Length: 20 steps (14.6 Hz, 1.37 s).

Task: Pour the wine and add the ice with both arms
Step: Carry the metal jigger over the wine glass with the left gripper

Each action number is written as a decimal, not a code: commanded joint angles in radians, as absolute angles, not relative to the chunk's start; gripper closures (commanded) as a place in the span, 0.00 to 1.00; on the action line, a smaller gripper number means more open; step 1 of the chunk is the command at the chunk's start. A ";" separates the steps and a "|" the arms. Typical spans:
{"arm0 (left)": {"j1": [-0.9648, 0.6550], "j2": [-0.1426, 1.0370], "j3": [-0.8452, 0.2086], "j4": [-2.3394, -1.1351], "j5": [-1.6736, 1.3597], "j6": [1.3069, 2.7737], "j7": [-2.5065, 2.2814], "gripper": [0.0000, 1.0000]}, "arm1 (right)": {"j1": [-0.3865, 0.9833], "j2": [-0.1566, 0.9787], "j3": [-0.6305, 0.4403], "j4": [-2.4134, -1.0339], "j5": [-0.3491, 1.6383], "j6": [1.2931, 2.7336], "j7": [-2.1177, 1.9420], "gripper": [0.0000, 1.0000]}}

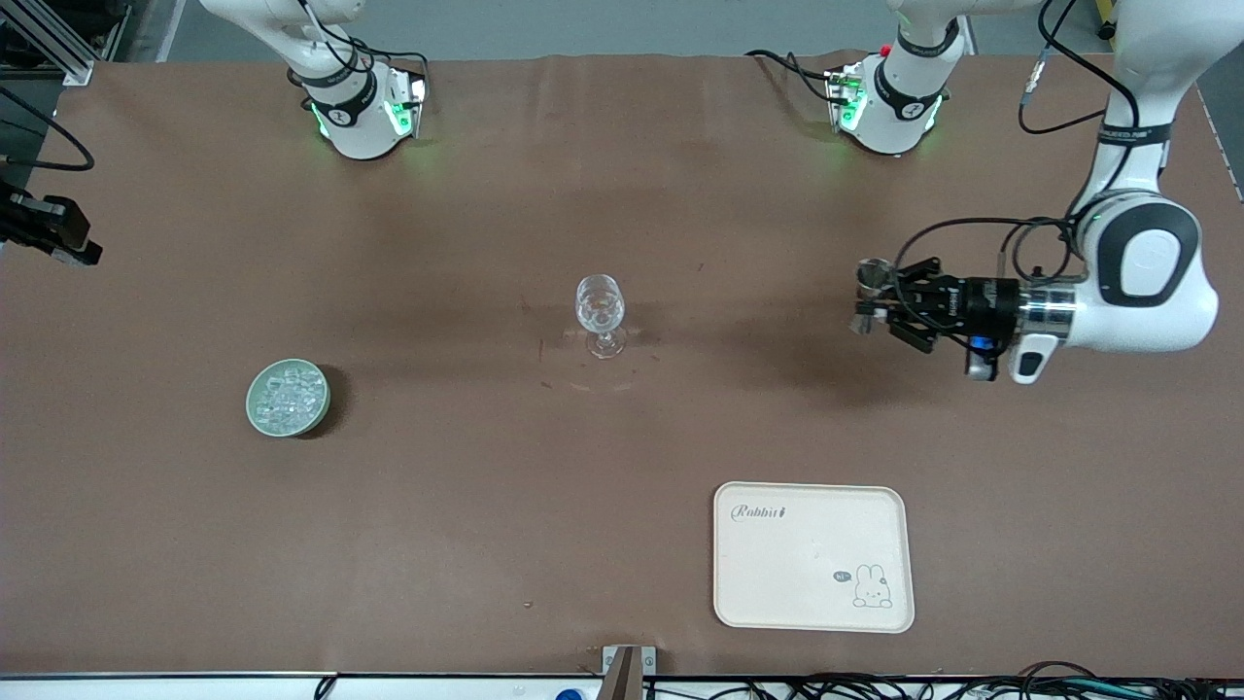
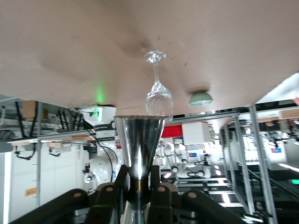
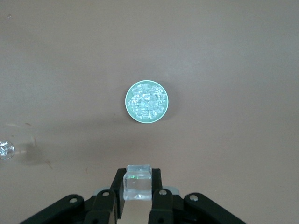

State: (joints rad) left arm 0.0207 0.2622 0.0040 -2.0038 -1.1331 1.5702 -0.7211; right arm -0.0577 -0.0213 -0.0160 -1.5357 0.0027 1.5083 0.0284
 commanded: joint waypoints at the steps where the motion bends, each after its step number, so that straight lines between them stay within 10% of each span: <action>1: 0.035 0.226 -0.076 -2.026 -1.114 1.617 -0.782 0.97 | -0.060 -0.028 -0.011 -1.536 0.012 1.499 0.025 0.98; 20: 0.026 0.445 -0.621 -1.913 -1.109 2.279 -1.046 0.97 | -0.049 -0.026 -0.009 -1.536 0.012 1.497 0.025 0.98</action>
State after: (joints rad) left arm 0.0275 0.4073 -0.5920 -1.9609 -1.1263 2.2574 -1.0148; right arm -0.0499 -0.0211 -0.0097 -1.5358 0.0028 1.5045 0.0282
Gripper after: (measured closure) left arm 0.780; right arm 0.744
